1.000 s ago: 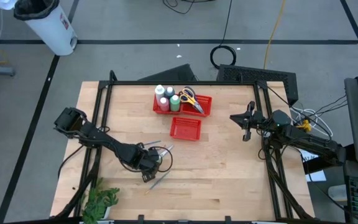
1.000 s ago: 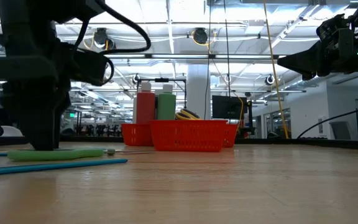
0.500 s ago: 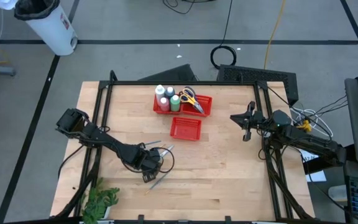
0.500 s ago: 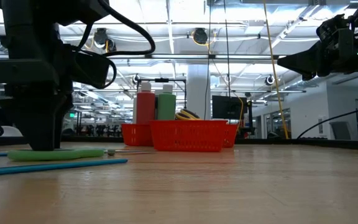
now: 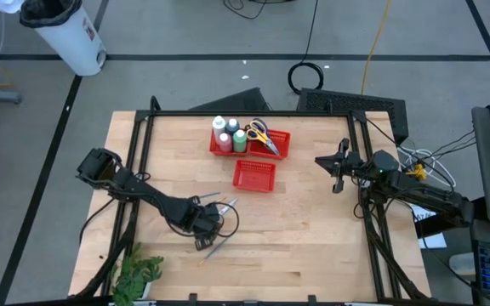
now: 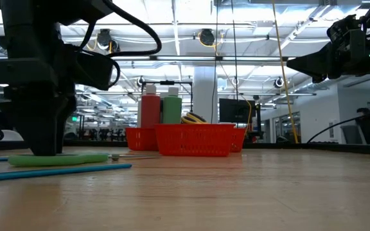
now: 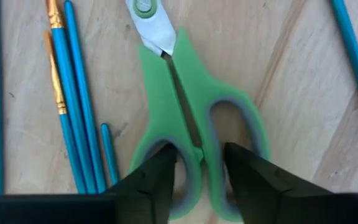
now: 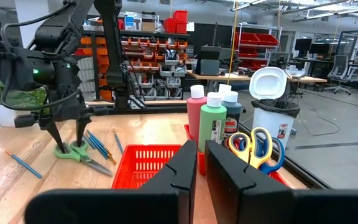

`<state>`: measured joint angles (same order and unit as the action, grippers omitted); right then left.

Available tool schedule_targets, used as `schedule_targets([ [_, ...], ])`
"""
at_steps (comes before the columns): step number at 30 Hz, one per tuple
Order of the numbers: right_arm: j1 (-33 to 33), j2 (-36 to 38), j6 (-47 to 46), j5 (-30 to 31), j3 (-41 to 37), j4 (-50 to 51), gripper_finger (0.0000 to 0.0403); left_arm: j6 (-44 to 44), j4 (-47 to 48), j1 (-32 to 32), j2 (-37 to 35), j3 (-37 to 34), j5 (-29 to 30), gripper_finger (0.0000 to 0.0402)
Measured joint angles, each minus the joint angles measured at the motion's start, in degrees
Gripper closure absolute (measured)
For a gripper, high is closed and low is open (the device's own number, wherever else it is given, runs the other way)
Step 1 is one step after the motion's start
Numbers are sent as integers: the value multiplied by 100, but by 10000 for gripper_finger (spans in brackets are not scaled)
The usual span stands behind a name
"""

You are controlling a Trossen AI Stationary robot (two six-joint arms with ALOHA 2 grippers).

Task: Pick & Place Paint Supplies
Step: Put the green scissors into the top right red bin

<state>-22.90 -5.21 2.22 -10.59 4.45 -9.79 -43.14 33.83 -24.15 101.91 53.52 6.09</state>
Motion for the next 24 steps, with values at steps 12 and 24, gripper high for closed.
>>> schedule_targets([
  [12,0,0,0,-1,0,-1,378,110,-88,-2,0,0,-24,324],
  [24,0,1,0,0,0,-1,379,432,206,-38,42,276,74,323],
])
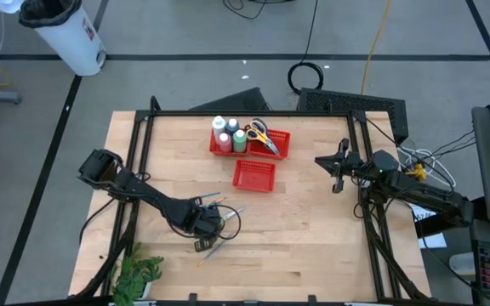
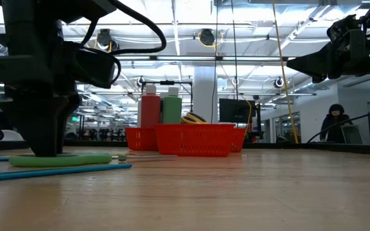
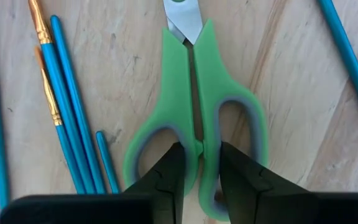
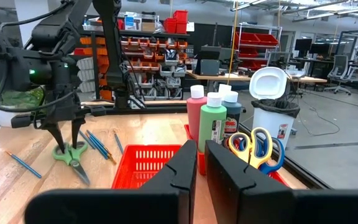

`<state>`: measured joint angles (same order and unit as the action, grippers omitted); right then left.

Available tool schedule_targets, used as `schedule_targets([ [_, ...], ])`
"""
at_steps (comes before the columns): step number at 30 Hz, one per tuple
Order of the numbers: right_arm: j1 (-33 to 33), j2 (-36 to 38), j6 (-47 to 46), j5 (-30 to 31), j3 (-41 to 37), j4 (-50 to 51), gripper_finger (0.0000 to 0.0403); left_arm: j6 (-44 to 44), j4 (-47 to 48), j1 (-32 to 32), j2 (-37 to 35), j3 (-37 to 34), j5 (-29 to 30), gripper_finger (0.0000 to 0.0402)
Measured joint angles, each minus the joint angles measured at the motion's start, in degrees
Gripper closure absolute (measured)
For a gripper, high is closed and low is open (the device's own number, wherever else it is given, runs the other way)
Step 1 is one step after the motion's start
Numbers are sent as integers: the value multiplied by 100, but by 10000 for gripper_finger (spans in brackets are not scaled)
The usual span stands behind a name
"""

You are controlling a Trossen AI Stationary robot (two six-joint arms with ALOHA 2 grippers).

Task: Pick & Place Paint Supplies
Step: Put the green scissors into the top right red bin

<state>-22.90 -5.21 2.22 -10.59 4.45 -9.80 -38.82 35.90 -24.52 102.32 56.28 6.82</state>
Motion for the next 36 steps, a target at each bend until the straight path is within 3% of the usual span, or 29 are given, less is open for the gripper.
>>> schedule_targets([
  [5,0,-1,0,-1,0,2,380,173,644,-85,47,434,365,324],
  [16,0,-1,0,-1,0,2,379,968,841,-100,26,1029,974,324],
  [24,0,0,0,-2,0,0,380,1245,1501,-99,17,1507,1470,324],
  [36,0,0,2,-1,0,0,379,2698,1652,-88,4,2440,1801,324],
])
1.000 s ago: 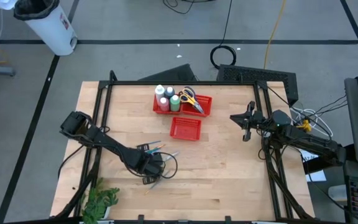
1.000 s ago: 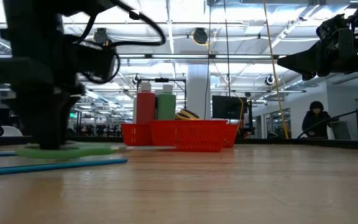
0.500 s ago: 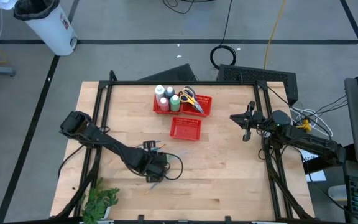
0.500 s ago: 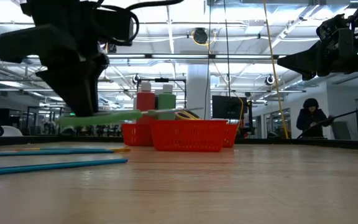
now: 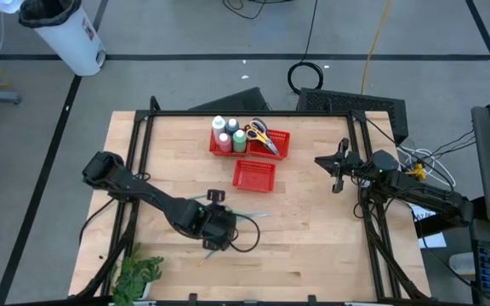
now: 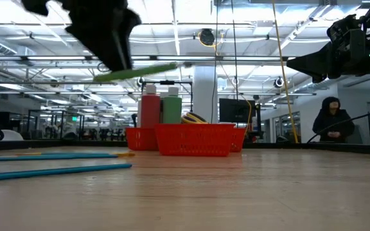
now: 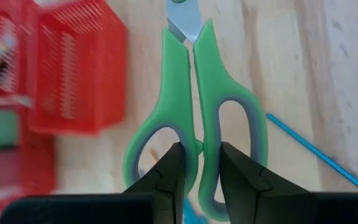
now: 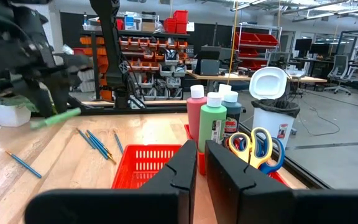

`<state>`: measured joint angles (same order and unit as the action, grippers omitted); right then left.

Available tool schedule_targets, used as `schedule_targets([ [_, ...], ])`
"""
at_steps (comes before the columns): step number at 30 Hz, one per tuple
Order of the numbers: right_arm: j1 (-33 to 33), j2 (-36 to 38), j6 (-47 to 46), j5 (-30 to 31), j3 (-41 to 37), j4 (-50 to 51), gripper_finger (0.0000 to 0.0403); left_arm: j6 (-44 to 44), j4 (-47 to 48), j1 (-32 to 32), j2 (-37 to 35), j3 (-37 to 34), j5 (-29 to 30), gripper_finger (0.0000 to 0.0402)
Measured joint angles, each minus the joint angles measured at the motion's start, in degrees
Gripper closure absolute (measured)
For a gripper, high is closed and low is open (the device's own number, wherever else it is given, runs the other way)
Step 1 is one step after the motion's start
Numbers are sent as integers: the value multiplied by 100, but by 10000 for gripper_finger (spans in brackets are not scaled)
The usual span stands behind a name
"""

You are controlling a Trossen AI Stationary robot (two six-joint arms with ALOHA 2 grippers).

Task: Pick & Place Paint Supplies
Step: Put the green scissors into the top right red bin

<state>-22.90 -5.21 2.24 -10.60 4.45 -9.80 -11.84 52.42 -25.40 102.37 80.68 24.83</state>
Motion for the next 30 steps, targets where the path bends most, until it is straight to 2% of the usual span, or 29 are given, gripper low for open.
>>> schedule_targets([
  [4,0,1,-1,-2,0,0,380,581,0,65,0,287,376,324],
  [12,0,-34,80,-1,0,-611,379,1465,-26,514,-7,600,413,324],
  [19,2,-53,-1311,-2,0,-1046,379,2352,-386,938,-9,610,525,324],
  [22,2,-53,-1445,24,0,-1054,379,2572,-470,1126,-9,610,523,324],
  [27,0,-61,-1642,862,0,-1046,384,2884,-593,1413,-9,610,525,324],
  [30,0,-141,-1838,922,0,-1056,384,2828,-591,1507,-9,610,525,324],
])
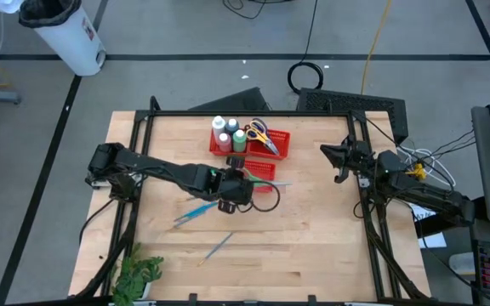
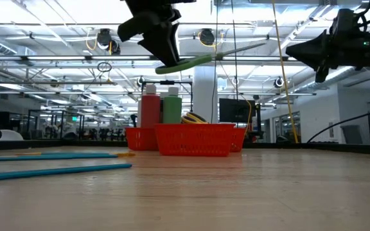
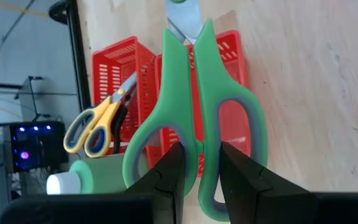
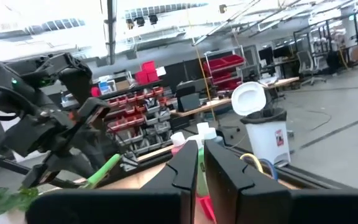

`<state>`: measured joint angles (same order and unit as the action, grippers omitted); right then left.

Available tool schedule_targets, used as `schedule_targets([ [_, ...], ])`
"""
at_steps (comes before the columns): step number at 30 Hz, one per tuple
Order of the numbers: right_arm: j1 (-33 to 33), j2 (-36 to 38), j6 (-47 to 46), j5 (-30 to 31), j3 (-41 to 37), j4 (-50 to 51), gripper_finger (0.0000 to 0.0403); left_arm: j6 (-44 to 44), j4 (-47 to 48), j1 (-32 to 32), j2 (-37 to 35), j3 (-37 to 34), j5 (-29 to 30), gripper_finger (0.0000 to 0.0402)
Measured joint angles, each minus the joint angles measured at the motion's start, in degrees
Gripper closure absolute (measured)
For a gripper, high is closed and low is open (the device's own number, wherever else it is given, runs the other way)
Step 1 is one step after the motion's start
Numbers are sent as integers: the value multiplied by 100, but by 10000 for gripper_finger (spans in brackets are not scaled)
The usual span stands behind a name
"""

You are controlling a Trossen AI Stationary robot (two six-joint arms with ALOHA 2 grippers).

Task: Pick & Place Paint Supplies
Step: Put the green scissors into the top right red bin

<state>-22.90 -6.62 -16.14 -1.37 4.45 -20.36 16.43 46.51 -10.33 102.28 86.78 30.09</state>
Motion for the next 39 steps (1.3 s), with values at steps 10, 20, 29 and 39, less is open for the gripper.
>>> schedule_targets([
  [10,2,-443,-271,-28,0,2,382,-160,12,-191,0,0,-7,324],
  [20,2,-764,-386,-26,1,-306,365,-217,15,-361,0,0,4,324],
  [29,333,-974,-414,-189,2,-673,310,-231,35,-373,0,0,46,324],
  [39,1214,-1455,-126,-189,2,-1463,224,-324,36,-373,0,0,46,324],
])
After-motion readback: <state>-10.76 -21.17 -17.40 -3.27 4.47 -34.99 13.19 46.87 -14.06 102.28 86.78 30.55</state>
